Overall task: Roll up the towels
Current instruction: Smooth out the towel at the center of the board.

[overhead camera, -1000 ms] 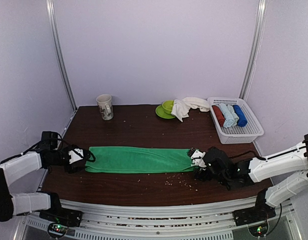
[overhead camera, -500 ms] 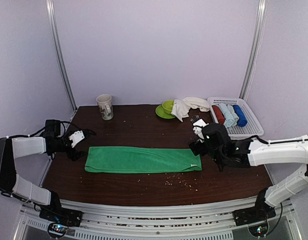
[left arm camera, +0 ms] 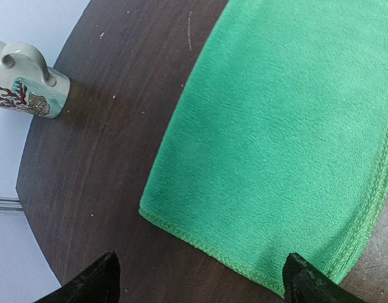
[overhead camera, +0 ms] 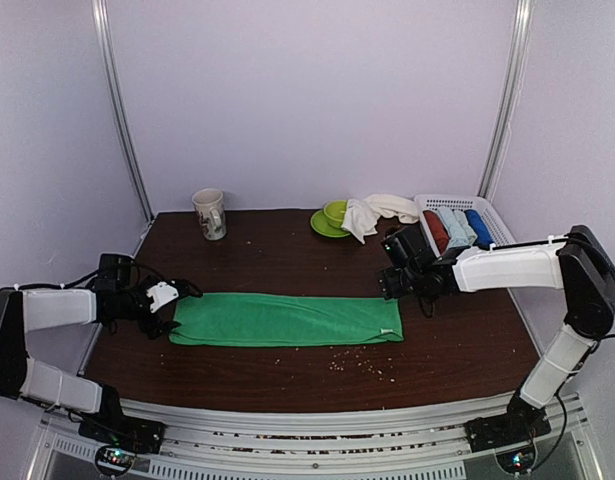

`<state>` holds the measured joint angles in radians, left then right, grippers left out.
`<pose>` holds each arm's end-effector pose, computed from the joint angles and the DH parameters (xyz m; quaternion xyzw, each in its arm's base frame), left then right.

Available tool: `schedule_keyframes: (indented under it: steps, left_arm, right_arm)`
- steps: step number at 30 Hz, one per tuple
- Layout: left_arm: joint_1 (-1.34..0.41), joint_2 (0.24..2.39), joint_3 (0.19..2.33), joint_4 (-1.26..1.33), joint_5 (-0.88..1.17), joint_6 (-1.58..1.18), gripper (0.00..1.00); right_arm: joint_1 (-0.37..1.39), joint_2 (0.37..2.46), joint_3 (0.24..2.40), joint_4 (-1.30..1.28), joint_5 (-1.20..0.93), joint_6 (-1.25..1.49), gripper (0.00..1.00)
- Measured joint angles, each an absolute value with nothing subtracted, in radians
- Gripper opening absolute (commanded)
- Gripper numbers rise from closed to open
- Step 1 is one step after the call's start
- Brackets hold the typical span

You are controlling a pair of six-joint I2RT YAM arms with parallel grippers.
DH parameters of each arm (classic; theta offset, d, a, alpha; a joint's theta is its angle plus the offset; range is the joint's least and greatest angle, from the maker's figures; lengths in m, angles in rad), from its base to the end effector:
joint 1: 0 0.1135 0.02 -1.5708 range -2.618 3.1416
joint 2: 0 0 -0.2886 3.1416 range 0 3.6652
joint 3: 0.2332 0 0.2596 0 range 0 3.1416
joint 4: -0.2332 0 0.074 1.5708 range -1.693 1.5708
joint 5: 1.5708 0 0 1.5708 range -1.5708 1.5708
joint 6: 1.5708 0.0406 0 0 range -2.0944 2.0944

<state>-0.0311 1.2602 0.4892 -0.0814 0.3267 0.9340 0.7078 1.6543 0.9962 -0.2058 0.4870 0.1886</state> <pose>0.2282 -0.0201 0.1707 0.4793 0.7917 0.0143 0.3785 0.2798 0.2144 0.2105 -0.1531 0.9014 -0.0583 0.4008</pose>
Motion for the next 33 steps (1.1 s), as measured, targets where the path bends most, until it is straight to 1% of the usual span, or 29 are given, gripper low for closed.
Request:
schedule_keyframes:
  steps: [5, 12, 14, 17, 19, 21, 23, 26, 30, 33]
  left_arm:
    - [-0.066, 1.260, 0.456, -0.059, 0.261, 0.964, 0.91]
    - [-0.076, 1.259, 0.426, -0.027, 0.186, 1.026, 0.92]
    - [-0.078, 1.248, 0.419, -0.022, 0.174, 1.046, 0.92]
    - [-0.079, 1.219, 0.405, -0.023, 0.158, 1.065, 0.93]
    - [-0.079, 1.203, 0.404, -0.024, 0.154, 1.060, 0.94]
    - [-0.078, 1.198, 0.412, -0.028, 0.154, 1.041, 0.94]
    - [-0.079, 1.203, 0.444, -0.039, 0.164, 1.007, 0.93]
    - [-0.079, 1.232, 0.514, -0.030, 0.169, 0.938, 0.91]
    - [-0.079, 1.300, 0.574, 0.012, 0.160, 0.863, 0.90]
    - [-0.079, 1.336, 0.575, 0.031, 0.150, 0.829, 0.90]
  right_arm:
    - [0.665, 1.670, 1.017, -0.244, 0.410, 0.227, 0.87]
    - [0.654, 1.709, 1.022, -0.276, 0.366, 0.240, 0.87]
    - [0.654, 1.715, 1.026, -0.281, 0.361, 0.240, 0.85]
    - [0.651, 1.728, 1.037, -0.286, 0.351, 0.244, 0.78]
    - [0.645, 1.738, 1.045, -0.288, 0.334, 0.247, 0.72]
    - [0.634, 1.750, 1.055, -0.293, 0.309, 0.262, 0.68]
    - [0.618, 1.762, 1.064, -0.297, 0.279, 0.277, 0.65]
    - [0.588, 1.774, 1.065, -0.299, 0.232, 0.295, 0.59]
    - [0.554, 1.784, 1.065, -0.300, 0.164, 0.316, 0.57]
    - [0.539, 1.787, 1.065, -0.299, 0.112, 0.323, 0.53]
